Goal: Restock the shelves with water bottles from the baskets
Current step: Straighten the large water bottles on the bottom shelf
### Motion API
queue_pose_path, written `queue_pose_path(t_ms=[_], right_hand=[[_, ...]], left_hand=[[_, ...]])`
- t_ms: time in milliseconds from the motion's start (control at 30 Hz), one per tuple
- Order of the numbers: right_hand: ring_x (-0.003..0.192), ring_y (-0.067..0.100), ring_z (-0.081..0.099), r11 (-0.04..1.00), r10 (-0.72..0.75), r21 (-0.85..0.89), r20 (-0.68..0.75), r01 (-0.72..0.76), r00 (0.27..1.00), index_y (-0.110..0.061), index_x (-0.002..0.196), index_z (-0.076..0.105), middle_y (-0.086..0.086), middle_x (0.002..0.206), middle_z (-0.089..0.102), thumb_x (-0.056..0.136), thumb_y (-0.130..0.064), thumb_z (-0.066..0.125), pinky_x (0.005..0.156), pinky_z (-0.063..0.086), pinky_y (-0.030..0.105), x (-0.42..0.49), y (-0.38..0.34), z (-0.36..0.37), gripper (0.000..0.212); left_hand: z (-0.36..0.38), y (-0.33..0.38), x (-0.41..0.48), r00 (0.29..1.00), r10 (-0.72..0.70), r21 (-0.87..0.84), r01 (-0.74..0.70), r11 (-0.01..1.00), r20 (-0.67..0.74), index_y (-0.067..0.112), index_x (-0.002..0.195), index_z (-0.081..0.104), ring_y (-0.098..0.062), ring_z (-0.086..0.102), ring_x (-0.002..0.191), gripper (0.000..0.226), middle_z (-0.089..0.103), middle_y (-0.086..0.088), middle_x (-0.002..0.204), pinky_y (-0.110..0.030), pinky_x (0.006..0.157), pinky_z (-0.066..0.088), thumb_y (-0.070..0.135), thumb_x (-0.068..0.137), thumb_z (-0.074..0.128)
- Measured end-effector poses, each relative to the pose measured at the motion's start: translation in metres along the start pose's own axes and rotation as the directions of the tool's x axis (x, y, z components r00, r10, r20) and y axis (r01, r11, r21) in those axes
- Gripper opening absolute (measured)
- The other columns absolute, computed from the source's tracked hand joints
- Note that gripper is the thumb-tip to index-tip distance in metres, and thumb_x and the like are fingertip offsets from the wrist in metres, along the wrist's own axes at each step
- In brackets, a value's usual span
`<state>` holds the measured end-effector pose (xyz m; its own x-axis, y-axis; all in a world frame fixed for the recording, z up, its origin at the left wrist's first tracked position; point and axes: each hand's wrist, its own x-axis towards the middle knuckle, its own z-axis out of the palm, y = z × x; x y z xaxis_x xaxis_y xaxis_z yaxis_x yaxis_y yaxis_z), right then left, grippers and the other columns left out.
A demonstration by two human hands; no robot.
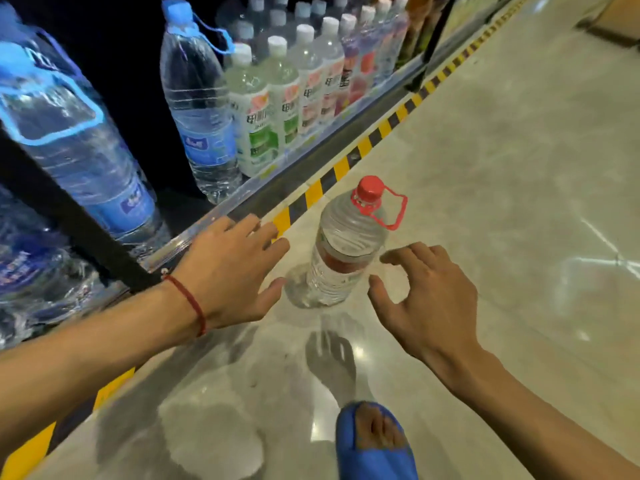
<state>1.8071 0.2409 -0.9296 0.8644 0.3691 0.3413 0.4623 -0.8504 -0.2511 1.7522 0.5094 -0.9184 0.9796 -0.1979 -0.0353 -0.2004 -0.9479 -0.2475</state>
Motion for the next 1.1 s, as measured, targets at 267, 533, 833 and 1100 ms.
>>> queue_pose_path(t_ms=[267,533,833,1100], right_hand=[[0.132,0.014,0.048,0.898,0.225,0.358,0.127,-0.256,0.966,-0.034,0.151,0.036,-0.009,0.147,0.048,0.081,-0.079,0.067,0.095,0.043,0.033,0.022,0.006,0.038,0.089],[0.12,0.008,0.06,0.716,0.226,0.669,0.047,-0.199,0.973,-0.032,0.14,0.05,-0.01,0.131,0.058,0.075,-0.066,0.083,0.101,0.052,0.028,0.052,-0.007,0.066,0.08],[0.106,-0.01,0.066,0.481,0.427,0.816,0.102,-0.322,0.899,-0.047,0.124,0.053,-0.038,0.11,0.066,0.079,-0.038,0.09,0.093,0.056,0.018,0.078,0.031,0.06,0.059],[0.104,0.003,0.072,0.228,0.626,0.867,0.219,-0.444,0.748,-0.017,0.138,0.058,-0.007,0.122,0.072,0.082,-0.034,0.087,0.091,0.061,0.026,0.082,0.087,0.067,0.066]], left_hand=[[0.023,0.013,0.011,0.996,-0.035,-0.006,0.036,0.999,0.081,0.018,0.119,0.066,-0.028,0.059,0.097,0.067,0.066,-0.004,0.114,-0.045,0.075,0.05,0.064,0.088,0.028],[0.038,0.007,0.023,0.996,-0.059,-0.017,0.061,0.998,0.067,0.018,0.116,0.065,-0.027,0.058,0.091,0.066,0.065,-0.003,0.108,-0.043,0.072,0.048,0.066,0.088,0.03],[0.042,0.034,0.076,0.993,-0.075,-0.143,0.088,0.986,0.095,0.024,0.14,0.051,-0.022,0.06,0.108,0.086,0.063,0.003,0.128,-0.04,0.083,0.052,0.082,0.084,0.023],[0.093,0.086,0.157,0.954,-0.085,-0.564,0.241,0.79,0.288,0.028,0.16,0.016,-0.022,0.045,0.14,0.133,0.038,0.002,0.16,-0.04,0.109,0.042,0.09,0.056,0.071]])
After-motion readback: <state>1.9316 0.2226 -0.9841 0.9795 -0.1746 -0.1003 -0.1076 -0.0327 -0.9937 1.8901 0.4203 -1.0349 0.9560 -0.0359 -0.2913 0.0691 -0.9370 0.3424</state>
